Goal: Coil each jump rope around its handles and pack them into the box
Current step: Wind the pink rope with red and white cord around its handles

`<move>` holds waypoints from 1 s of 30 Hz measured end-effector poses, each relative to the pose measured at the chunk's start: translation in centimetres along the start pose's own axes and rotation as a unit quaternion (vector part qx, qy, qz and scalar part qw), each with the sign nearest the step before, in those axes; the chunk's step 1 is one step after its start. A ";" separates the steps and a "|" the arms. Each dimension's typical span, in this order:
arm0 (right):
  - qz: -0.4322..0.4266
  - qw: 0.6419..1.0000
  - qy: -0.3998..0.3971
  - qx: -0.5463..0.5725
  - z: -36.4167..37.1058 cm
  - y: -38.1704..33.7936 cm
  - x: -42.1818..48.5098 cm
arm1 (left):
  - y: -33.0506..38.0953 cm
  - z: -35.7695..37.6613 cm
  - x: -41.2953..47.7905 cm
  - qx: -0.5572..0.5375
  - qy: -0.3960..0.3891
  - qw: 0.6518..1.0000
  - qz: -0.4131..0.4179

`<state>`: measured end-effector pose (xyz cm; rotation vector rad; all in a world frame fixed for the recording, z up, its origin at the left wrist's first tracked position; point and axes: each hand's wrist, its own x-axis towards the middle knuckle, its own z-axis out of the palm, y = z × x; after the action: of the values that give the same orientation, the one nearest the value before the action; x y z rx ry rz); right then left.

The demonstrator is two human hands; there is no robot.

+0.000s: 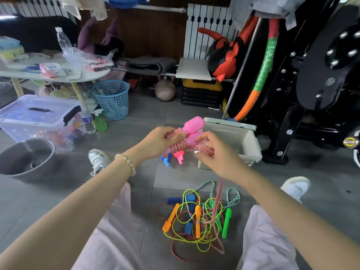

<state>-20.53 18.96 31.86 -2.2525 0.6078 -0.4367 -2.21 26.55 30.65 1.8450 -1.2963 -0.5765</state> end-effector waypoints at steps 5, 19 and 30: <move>-0.079 0.981 -0.043 -0.173 -2.2 -0.9 0.4 | 1.2 -0.2 -1.0 -0.035 -0.120 0.992 -0.019; -0.105 0.948 -0.100 -0.282 -3.3 -2.3 0.8 | 3.3 -1.0 -1.8 0.126 -0.183 0.975 0.025; -0.147 0.932 -0.143 -0.298 -4.9 -3.5 0.8 | 4.1 -0.8 -2.7 0.274 -0.119 0.951 0.077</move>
<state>-21.20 17.81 37.76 -2.9364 0.2651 -0.0515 -5.01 28.65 34.24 2.1298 -1.8900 -0.3836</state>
